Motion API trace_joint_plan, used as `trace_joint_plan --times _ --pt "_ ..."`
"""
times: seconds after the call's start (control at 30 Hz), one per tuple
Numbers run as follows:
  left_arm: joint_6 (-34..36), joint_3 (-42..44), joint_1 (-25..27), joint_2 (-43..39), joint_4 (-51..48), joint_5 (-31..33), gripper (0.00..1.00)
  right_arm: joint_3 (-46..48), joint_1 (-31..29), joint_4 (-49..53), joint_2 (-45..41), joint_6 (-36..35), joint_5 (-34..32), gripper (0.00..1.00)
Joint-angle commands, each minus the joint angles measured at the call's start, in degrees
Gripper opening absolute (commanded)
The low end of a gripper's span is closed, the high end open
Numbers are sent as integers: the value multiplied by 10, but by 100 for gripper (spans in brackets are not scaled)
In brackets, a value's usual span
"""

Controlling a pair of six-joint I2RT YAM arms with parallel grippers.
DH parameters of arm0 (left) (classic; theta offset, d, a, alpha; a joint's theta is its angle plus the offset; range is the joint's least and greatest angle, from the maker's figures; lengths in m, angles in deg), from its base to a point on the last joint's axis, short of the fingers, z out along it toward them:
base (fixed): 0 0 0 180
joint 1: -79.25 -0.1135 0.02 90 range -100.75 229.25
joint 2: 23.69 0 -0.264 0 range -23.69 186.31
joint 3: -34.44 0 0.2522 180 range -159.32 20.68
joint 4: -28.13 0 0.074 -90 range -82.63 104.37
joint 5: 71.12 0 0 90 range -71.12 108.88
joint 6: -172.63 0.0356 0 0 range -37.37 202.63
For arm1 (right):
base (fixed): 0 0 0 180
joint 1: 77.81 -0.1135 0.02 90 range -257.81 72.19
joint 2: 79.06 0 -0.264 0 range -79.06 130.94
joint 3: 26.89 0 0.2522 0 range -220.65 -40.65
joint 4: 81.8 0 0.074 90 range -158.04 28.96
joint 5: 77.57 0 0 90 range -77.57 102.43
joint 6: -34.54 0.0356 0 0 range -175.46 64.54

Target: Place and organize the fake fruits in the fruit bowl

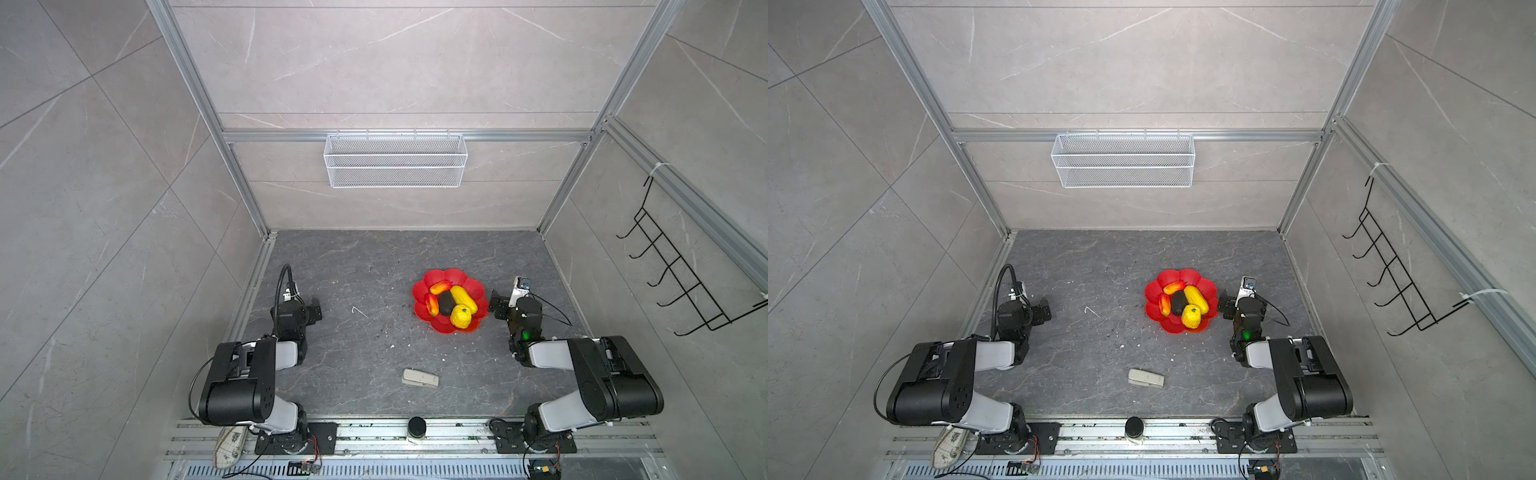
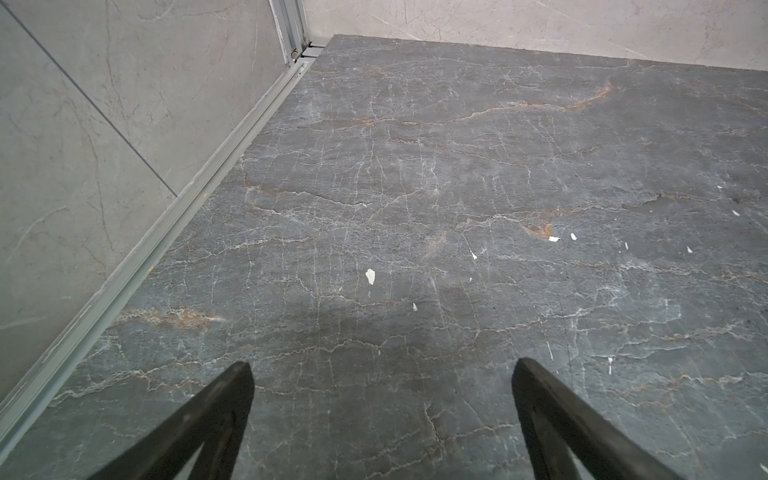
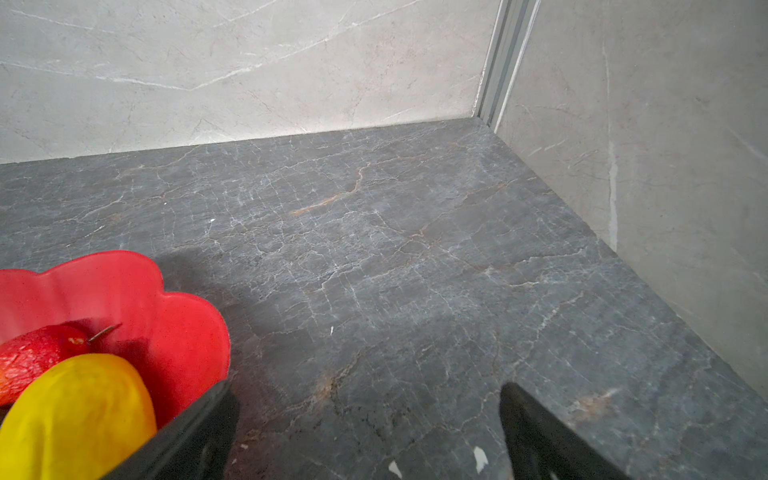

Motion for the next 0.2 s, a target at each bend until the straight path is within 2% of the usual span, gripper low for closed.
trace_joint_plan --times 0.0,0.17 --pt "8 -5 0 -1 36 -7 100 5 -4 -17 1 -8 6 100" --pt "9 -5 0 -1 35 -7 100 6 -5 -18 1 -8 6 100"
